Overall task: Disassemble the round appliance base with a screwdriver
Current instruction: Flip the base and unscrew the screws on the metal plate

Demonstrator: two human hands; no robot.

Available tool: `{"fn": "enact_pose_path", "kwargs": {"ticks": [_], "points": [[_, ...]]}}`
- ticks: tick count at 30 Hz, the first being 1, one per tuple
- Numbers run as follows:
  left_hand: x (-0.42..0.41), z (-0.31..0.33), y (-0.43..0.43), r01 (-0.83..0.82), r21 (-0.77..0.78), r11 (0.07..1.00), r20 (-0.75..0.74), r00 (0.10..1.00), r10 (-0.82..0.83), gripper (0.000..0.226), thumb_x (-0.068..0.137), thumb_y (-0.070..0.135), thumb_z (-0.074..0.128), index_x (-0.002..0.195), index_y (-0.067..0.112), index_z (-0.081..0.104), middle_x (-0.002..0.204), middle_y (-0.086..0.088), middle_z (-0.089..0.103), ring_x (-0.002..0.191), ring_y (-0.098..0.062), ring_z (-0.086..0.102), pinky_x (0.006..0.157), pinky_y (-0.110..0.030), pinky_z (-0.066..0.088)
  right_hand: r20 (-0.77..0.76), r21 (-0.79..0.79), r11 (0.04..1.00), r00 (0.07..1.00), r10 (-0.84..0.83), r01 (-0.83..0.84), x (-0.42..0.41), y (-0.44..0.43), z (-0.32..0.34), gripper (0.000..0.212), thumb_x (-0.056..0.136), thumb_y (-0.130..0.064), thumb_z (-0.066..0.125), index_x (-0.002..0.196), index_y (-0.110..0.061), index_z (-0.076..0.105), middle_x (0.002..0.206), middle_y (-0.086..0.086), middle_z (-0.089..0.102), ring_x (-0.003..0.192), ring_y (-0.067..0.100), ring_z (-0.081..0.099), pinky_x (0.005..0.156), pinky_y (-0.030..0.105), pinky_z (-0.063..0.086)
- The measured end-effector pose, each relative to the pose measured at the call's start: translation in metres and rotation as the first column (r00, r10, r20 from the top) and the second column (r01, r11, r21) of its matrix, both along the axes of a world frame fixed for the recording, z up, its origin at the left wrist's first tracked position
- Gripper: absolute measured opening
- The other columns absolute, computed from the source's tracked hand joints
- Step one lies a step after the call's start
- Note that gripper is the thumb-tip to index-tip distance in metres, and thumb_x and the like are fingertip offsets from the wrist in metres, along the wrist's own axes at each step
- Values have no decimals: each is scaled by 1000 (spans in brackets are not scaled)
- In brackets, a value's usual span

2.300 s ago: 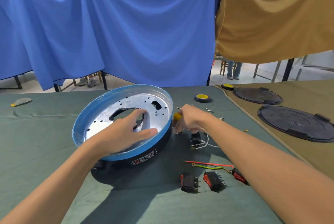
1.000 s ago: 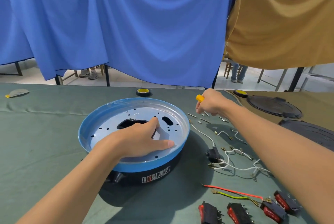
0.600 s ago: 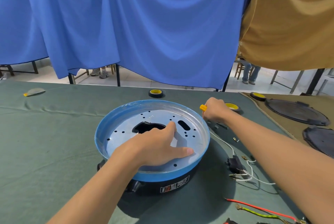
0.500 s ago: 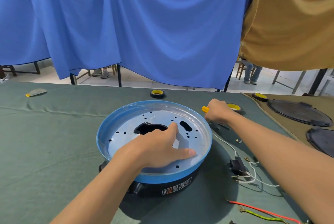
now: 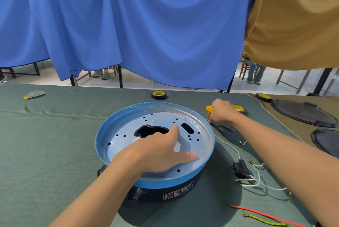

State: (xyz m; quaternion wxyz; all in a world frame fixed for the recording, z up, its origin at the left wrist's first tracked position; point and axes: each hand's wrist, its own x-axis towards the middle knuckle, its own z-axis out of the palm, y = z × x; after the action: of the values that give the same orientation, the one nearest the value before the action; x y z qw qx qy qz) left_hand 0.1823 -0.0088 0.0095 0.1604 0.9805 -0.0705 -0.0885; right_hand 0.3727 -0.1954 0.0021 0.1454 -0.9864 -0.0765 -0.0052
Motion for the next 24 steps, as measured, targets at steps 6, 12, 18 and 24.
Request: {"fn": "enact_pose_path", "kwargs": {"ticks": [6, 12, 18, 24], "points": [[1, -1, 1, 7, -16, 1000, 6, 1000, -7, 64, 84, 75, 43, 126, 29, 31, 79, 15, 47, 72, -11, 52, 67, -28, 44, -5, 14, 1000, 1000, -23, 23, -6, 2, 2, 11, 79, -9, 67, 76, -6, 56, 84, 12, 61, 76, 27, 62, 59, 34, 51], [3, 0, 3, 14, -24, 1000, 50, 999, -13, 56, 84, 74, 46, 114, 28, 38, 80, 12, 53, 72, -9, 53, 64, -26, 42, -73, 332, 943, 997, 9, 16, -42, 2, 24, 37, 91, -34, 61, 67, -8, 52, 75, 10, 68, 52, 19, 45, 48, 27, 37], [3, 17, 12, -50, -42, 998, 195, 979, 57, 55, 89, 63, 49, 132, 29, 52, 107, 7, 66, 87, -12, 61, 72, -24, 52, -434, 491, 871, 871, 230, 15, -96, -2, 50, 42, 88, -51, 62, 73, -12, 54, 58, 4, 60, 43, 13, 20, 38, 20, 20], [-4, 29, 35, -176, -152, 973, 322, 921, 217, 43, 90, 60, 52, 119, 29, 60, 89, 14, 61, 81, -12, 66, 84, -39, 55, -489, 479, 878, 825, 284, -18, -117, -4, 47, 26, 87, -5, 60, 65, -9, 47, 53, 9, 53, 38, 11, 25, 36, 19, 20]]}}
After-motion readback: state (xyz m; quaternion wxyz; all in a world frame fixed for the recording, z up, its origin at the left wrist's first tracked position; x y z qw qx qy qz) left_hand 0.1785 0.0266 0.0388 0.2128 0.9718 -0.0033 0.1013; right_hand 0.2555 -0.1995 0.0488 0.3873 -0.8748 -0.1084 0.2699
